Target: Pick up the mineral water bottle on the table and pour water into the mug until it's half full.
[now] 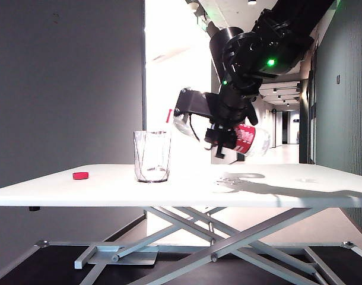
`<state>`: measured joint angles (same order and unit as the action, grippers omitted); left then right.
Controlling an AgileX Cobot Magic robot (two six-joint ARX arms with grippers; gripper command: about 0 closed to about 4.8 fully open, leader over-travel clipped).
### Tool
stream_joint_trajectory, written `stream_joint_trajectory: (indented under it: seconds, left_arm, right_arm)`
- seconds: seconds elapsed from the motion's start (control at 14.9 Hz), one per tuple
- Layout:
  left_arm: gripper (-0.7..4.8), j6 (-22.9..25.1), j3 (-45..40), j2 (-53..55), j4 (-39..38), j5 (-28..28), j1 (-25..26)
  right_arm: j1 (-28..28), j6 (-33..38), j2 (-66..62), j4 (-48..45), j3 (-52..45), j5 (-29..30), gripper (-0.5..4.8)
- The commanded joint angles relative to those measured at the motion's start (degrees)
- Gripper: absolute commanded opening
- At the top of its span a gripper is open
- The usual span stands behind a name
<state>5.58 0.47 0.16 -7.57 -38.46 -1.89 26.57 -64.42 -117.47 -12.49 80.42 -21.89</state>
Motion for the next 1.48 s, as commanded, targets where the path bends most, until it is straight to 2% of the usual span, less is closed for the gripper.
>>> stream_joint_trajectory:
  seconds: [0.07, 1.07, 1.48]
  left_arm:
    - [-0.05, 0.2, 0.1, 0.0, -0.4, -0.3, -0.1]
    - [-0.05, 0.2, 0.1, 0.0, -0.4, -0.3, -0.1]
    - [-0.05, 0.2, 0.1, 0.0, -0.4, -0.3, -0.1]
  right_arm:
    - [0.0, -2.1, 1.0, -4.2, 0.7, -3.0, 2.20]
    - [0.5, -15.4, 1.0, -9.0, 0.8, -5.7, 2.20]
    - [0.7, -17.1, 1.0, -9.2, 0.8, -6.6, 2.20]
